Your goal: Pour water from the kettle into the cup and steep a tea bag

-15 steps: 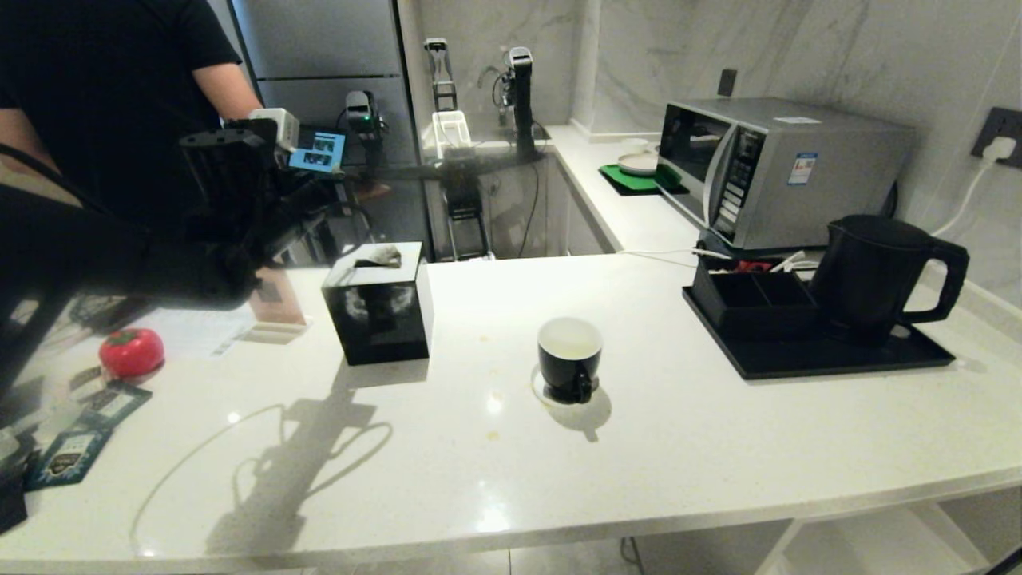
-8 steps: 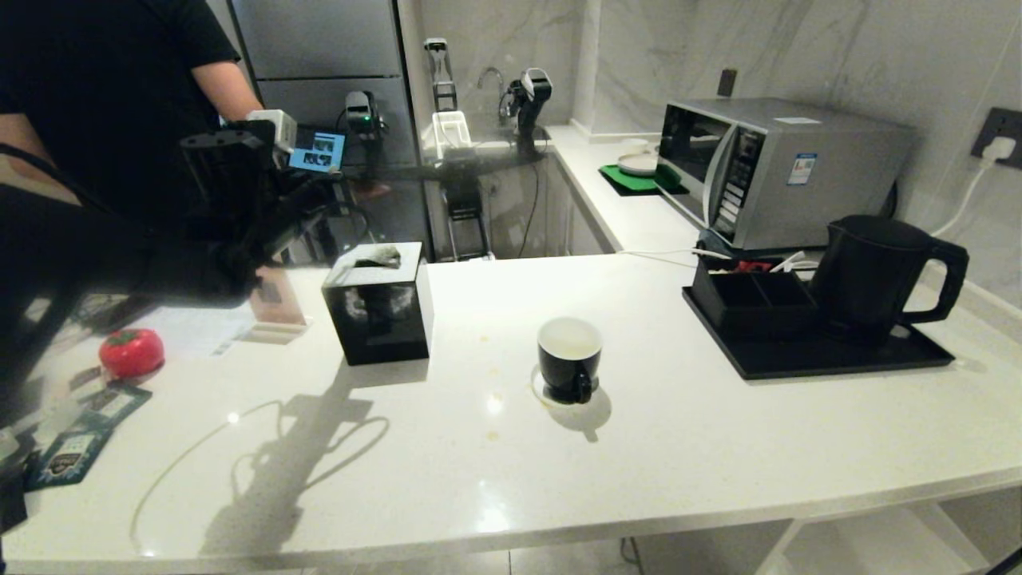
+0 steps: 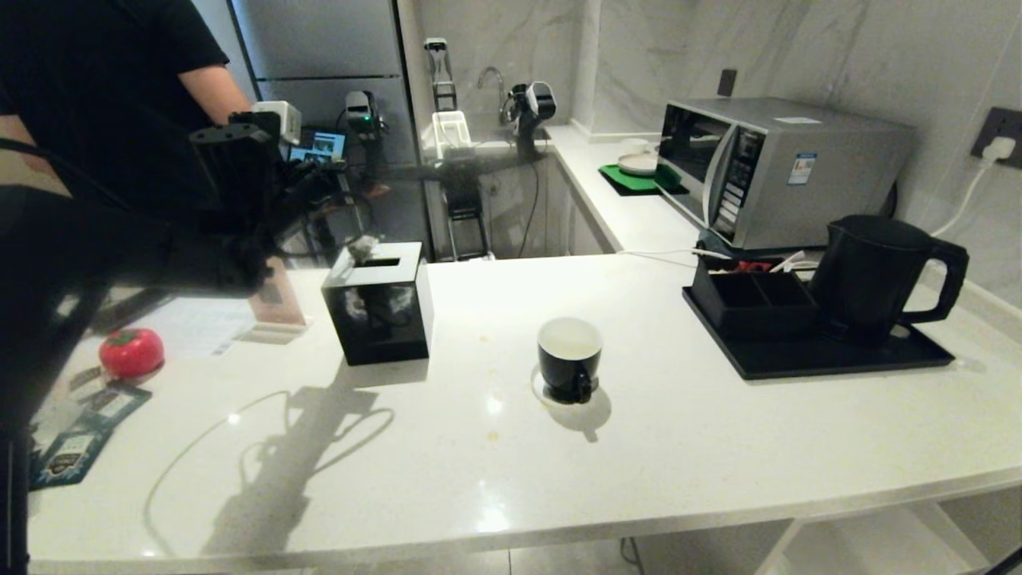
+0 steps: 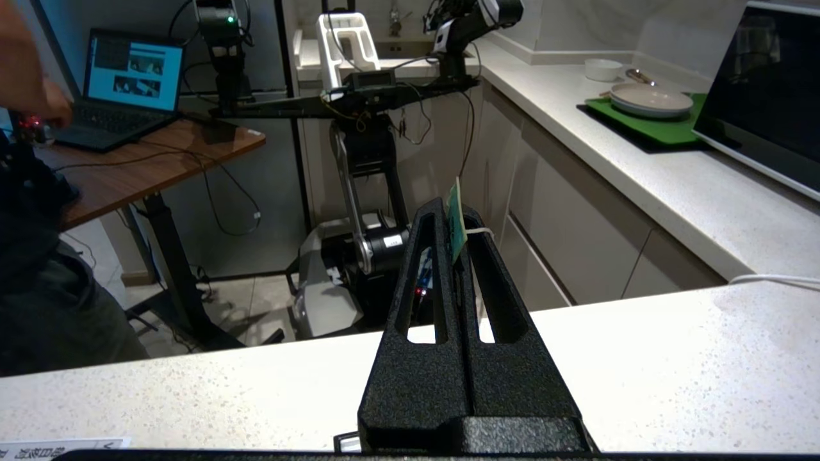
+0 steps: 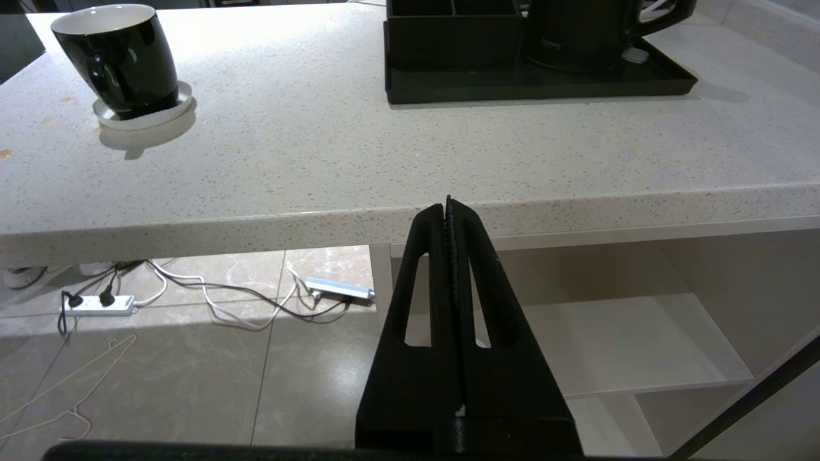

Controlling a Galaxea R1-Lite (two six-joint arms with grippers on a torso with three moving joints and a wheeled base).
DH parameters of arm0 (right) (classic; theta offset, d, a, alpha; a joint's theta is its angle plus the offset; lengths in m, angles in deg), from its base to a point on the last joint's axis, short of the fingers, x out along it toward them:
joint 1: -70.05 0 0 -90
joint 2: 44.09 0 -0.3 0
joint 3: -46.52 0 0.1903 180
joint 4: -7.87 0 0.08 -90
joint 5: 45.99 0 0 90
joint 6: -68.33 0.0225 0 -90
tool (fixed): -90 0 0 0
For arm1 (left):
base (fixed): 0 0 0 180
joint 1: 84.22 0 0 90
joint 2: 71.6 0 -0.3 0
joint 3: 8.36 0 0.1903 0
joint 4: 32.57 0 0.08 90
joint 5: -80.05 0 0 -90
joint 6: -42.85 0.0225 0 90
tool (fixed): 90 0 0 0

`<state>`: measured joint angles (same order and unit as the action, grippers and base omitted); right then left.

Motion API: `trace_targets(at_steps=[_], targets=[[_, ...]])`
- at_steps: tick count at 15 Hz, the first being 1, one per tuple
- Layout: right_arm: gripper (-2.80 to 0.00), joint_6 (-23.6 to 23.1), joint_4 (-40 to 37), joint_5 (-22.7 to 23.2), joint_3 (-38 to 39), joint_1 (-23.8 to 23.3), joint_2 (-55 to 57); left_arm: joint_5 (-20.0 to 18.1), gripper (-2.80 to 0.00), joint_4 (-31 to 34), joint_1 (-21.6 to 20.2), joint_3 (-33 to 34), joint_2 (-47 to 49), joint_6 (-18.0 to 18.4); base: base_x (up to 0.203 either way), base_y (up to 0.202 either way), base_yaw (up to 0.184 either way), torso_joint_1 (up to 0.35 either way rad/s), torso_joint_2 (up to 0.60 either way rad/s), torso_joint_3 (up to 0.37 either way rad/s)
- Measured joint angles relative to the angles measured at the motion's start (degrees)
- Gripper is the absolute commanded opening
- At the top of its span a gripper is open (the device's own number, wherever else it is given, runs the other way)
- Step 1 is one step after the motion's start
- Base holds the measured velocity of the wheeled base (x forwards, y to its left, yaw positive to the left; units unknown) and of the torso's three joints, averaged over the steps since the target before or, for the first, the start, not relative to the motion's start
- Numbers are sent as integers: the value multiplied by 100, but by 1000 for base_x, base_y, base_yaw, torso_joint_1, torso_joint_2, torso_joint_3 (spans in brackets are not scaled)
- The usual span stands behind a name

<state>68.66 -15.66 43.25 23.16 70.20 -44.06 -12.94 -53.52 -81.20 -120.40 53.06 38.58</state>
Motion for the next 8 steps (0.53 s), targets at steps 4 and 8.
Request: trace_targets(at_steps=[4,8], targets=[[-280,0,-2,4,0,0,0,4,-280,-15,-9,-11,85,2,0,0,0,0,0,0],[-280,0,0,4,0,0,0,0,-280,-12,-13,-145,169,0,0,0,0,0,0,0]])
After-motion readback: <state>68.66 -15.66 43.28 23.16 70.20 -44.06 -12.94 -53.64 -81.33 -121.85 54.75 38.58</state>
